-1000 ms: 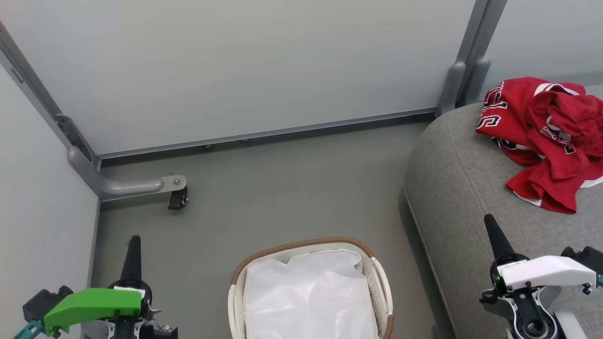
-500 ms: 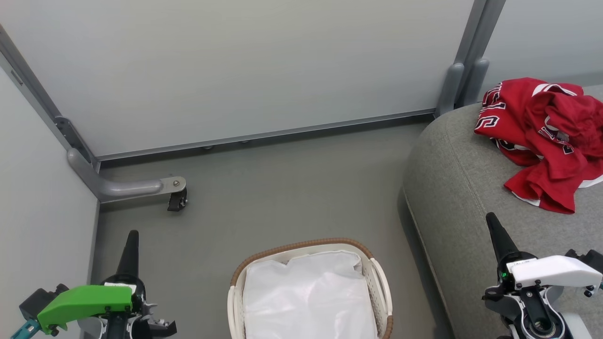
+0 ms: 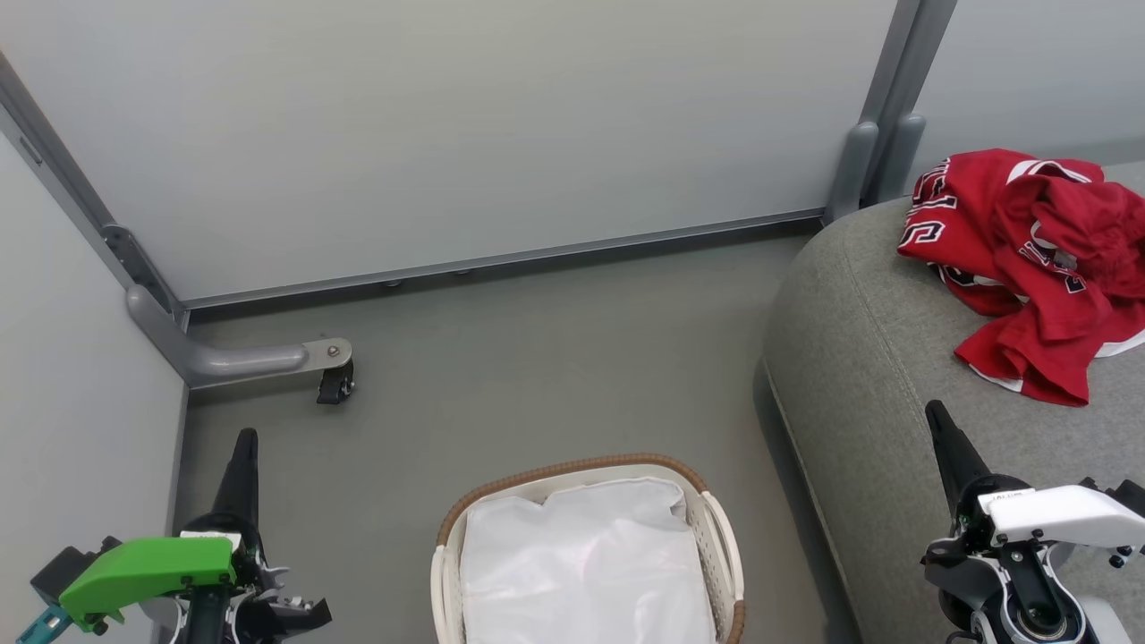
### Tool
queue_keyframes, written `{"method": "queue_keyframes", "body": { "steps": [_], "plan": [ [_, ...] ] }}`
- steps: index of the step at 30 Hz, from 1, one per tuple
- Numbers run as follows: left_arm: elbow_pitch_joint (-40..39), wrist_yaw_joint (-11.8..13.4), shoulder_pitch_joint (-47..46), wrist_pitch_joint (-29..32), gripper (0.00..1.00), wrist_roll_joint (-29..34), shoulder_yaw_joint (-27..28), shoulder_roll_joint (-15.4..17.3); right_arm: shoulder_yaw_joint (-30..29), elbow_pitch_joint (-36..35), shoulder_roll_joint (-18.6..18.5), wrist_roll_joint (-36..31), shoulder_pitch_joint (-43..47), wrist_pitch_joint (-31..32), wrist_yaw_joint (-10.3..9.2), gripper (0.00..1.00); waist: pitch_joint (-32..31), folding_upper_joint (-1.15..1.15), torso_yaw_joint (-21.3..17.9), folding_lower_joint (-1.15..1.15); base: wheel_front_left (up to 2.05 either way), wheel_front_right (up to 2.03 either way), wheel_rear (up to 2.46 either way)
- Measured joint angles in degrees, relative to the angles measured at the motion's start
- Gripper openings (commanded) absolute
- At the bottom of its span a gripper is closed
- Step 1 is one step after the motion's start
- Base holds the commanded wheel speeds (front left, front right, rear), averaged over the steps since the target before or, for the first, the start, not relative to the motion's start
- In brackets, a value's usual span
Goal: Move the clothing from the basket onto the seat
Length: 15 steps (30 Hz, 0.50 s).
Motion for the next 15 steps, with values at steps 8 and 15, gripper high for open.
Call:
{"method": "queue_keyframes", "body": {
  "steps": [8,15],
  "plan": [
    [-0.3,0.0,-0.3,0.9,0.0,-2.7,0.5,0.0,-0.3,-0.3,0.0,3.3,0.0,0.8,0.0,0.0,-0.1,0.0,-0.1,0.0,0.0,0.0,0.0],
    [-0.6,0.0,-0.6,1.7,0.0,-5.0,0.8,0.0,-0.6,-0.5,0.0,6.1,0.0,1.5,0.0,0.0,-0.2,0.0,-0.2,0.0,0.0,0.0,0.0]
  ]
}}
